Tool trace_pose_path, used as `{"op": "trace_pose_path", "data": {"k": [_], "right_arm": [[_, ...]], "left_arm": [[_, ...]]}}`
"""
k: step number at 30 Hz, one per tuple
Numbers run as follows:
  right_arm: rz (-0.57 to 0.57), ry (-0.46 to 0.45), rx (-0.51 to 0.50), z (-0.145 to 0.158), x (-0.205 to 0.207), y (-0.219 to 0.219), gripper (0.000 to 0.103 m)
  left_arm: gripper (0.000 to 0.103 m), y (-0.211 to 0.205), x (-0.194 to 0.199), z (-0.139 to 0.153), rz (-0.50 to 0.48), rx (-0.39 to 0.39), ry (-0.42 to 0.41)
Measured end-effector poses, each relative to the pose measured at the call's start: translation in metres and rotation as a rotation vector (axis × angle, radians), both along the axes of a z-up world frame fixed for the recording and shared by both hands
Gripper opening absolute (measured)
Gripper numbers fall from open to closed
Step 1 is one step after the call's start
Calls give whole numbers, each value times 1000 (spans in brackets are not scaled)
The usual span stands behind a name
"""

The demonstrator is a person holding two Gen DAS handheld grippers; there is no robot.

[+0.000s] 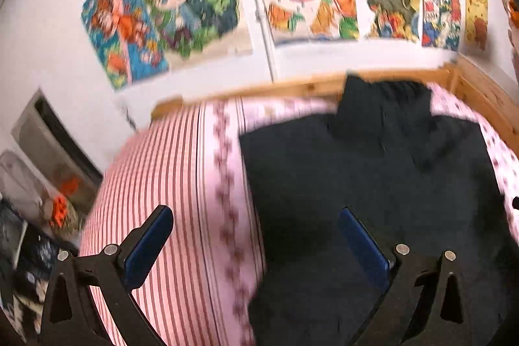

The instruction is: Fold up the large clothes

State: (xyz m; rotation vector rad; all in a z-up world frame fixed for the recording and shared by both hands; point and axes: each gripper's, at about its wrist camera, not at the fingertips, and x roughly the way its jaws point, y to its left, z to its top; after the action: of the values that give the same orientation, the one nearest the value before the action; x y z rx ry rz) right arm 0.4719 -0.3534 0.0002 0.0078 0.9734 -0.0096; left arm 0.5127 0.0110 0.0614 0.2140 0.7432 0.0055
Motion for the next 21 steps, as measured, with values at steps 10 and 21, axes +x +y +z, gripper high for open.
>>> {"op": "trace_pose_path", "data": {"k": [10, 21], "right_arm": [[66, -115, 172, 19, 194, 27, 85], [79, -123, 156, -23, 248, 56, 36]], "left_arm": [[103, -53, 160, 2, -160, -281, 2], [94, -133, 223, -36, -243, -189, 76]]}}
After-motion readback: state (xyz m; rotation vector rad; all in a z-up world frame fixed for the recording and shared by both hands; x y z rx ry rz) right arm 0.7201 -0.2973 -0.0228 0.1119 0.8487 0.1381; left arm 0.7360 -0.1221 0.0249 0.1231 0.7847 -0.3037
